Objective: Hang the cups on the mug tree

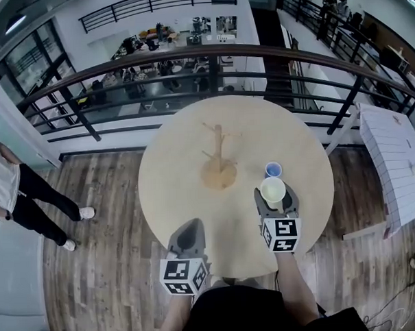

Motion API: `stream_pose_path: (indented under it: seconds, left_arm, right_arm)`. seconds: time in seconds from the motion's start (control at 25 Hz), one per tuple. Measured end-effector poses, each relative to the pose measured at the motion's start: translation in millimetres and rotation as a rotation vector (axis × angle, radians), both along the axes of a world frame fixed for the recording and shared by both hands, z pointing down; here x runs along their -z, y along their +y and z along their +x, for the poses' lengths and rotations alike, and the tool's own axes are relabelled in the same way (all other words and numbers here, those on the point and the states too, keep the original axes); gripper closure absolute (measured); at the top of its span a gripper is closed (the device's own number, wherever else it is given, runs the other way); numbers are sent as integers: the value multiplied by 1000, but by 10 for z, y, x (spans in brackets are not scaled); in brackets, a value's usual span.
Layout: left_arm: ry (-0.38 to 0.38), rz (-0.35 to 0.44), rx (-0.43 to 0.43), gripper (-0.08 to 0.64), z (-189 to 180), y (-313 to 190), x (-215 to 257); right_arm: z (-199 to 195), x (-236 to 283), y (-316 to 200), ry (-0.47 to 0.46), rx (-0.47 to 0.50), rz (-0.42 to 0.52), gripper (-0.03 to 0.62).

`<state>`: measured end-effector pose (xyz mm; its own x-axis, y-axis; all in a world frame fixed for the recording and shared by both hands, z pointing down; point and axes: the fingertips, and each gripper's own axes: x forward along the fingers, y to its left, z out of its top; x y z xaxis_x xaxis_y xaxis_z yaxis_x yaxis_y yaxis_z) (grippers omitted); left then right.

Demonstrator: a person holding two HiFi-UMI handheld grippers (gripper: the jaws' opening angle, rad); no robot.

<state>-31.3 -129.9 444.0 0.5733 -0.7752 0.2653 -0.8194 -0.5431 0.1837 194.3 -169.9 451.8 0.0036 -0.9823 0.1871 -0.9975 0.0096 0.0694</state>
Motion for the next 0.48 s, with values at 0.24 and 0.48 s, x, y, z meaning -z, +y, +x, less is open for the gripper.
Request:
stream_pose_path:
  seconds: [0.24, 0.48]
  left_arm:
    - [5, -1, 1, 558, -3, 1, 2]
    - [38, -6, 15, 558, -24, 2, 19]
  right_arm:
    - [161, 212, -150, 248, -9, -37, 270]
    - [331, 526, -243, 661, -51, -39, 270]
